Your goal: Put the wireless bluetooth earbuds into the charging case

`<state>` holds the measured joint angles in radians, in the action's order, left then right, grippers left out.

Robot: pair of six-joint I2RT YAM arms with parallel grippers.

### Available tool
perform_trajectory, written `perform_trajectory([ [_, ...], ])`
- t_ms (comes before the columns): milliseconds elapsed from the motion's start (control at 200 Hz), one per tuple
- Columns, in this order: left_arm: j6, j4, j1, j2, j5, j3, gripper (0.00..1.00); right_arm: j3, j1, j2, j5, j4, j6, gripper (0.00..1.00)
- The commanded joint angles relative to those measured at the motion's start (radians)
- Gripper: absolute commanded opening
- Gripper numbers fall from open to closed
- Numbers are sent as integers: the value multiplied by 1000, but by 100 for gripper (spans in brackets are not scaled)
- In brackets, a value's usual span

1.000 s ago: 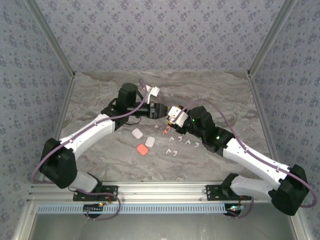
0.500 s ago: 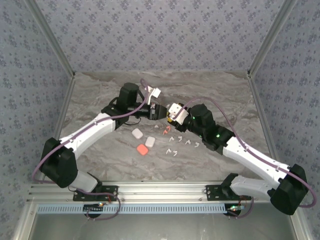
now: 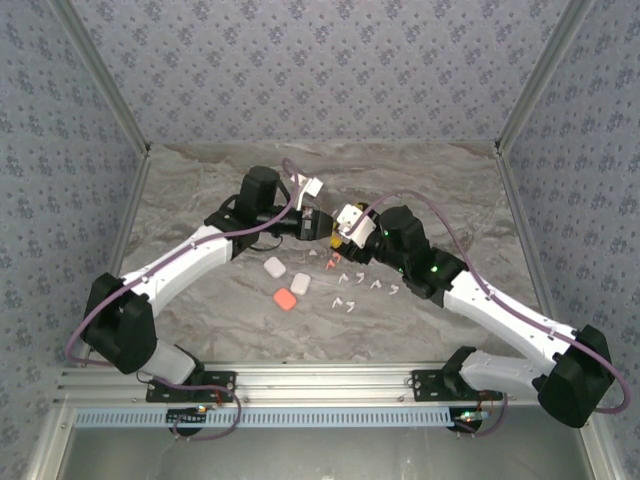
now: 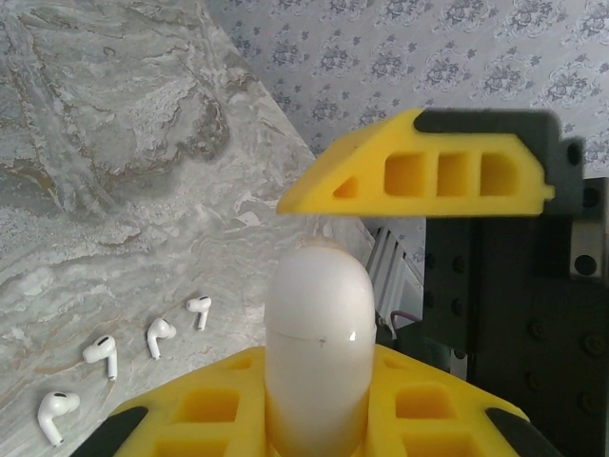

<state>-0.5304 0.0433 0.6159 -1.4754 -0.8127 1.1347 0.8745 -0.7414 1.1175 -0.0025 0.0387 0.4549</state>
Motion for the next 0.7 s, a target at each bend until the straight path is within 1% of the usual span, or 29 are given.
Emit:
perform_trajectory([
  [0,54,-21,6,40,32,31,15,51,30,-22,-62,54,-58,85],
  [40,63,-35,7,54,63,15,13,59,47,-33,-88,72,-81,93],
  [100,66,-81,3,79,121,-16,9,68,77,-51,-129,100,-120,100],
  [245,71,-280,-5,152,236,-139,0,78,146,-93,-236,156,-237,100],
  [340,117,-425,-4,190,341,-241,0,70,188,-112,-284,137,-373,100],
  [385,142,-484,-5,199,363,-279,0,69,193,-114,-289,126,-448,100],
  [440,177,-520,-6,198,368,-303,0,68,191,-116,-306,116,-512,100],
  [505,214,-547,-5,186,358,-308,0,82,189,-116,-286,134,-553,100],
  [610,271,-675,-4,154,274,-337,0,125,208,-116,-256,196,-539,100],
  [695,281,-800,-4,133,245,-373,0,166,263,-110,-311,234,-524,100],
])
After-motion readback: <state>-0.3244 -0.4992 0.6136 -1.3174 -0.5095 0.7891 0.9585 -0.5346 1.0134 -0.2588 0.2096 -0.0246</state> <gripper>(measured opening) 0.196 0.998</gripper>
